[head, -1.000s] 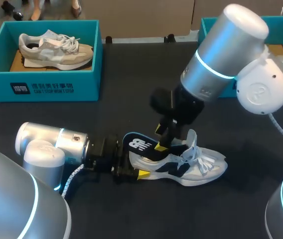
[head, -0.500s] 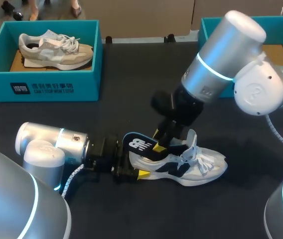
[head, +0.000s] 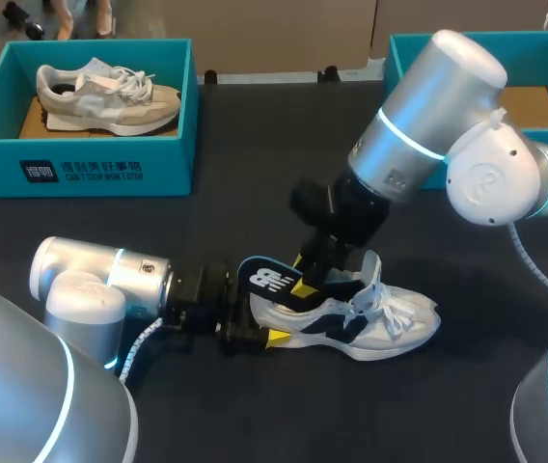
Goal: Take the shoe out of the shoebox, open the shoe tongue, remove and reinsert the insole, then place the shoe into the shoebox
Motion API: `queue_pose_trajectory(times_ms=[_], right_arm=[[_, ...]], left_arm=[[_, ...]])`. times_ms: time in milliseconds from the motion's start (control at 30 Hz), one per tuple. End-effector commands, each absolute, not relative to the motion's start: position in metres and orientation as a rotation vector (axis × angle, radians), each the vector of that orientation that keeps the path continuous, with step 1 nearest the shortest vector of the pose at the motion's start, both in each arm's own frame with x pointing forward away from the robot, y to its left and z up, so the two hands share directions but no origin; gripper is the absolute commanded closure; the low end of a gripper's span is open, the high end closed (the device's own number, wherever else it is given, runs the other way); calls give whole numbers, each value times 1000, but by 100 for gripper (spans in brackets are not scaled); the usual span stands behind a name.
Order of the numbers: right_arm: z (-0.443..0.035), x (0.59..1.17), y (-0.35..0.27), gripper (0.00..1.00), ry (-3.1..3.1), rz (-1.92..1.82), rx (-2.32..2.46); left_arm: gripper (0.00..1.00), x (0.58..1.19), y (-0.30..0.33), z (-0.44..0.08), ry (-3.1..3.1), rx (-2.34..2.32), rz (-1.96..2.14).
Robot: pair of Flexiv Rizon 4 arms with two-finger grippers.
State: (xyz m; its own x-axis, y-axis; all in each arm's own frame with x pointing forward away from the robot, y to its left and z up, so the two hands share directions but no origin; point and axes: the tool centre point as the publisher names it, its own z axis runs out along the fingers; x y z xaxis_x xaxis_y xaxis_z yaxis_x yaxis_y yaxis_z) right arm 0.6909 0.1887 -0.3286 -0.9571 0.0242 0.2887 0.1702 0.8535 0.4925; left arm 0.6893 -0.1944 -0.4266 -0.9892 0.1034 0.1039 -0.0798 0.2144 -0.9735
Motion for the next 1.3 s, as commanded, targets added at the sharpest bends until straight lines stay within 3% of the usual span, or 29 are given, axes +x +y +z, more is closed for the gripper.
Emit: queue_pose_trajectory(times_ms=[33, 367, 433, 467, 1300], right_arm=[[-330, 688, 191, 52, -2758, -763, -155], [-338, 687, 196, 59, -2729, -802, -152], [-338, 686, 197, 72, -2725, -807, -153], [-338, 686, 197, 100, -2725, -809, -154], [-295, 679, 213, 100, -2751, -963, -8]], left_arm=[[100, 690, -195, -433, -2332, -20, 1879], [100, 690, -195, -433, -2332, -20, 1879], [100, 690, -195, -433, -2332, -20, 1879], [100, 690, -195, -433, -2332, -20, 1879], [100, 690, -195, -433, -2332, -20, 1879]])
